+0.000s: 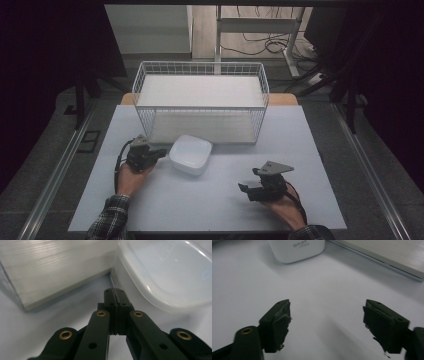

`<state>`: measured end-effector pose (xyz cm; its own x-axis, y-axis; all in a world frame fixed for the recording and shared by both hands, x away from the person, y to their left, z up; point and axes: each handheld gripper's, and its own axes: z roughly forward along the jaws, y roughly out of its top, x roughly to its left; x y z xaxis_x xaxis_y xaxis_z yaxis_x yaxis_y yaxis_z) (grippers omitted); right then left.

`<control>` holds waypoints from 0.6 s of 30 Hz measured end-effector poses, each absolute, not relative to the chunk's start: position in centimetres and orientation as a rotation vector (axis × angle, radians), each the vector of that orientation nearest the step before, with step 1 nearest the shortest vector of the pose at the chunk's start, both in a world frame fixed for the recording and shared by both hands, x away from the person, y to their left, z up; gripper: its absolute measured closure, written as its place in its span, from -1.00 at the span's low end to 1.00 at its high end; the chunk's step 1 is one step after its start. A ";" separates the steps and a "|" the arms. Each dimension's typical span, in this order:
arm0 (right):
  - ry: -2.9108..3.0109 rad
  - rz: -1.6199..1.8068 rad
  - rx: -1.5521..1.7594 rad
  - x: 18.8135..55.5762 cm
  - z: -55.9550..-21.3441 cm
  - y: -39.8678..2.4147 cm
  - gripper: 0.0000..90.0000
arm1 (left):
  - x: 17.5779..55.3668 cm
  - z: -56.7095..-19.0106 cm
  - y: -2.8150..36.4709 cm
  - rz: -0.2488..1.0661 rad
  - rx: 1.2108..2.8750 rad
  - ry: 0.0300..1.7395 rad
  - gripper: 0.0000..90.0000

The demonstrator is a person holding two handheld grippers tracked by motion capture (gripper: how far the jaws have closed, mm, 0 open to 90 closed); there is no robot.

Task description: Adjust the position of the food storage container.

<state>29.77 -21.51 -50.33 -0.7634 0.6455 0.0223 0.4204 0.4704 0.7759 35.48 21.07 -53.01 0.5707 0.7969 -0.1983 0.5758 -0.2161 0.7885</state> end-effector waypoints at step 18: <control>2.497 1.177 0.982 37.2 -50.6 -14.4 0.90 | 35.8 -53.1 18.2 0.244 1.970 1.014 1.00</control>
<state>37.19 -14.39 -50.61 -0.7555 0.6494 0.0872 0.4806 0.4588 0.7473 35.81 18.24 -53.14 0.6471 0.7346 -0.2039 0.5612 -0.2781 0.7795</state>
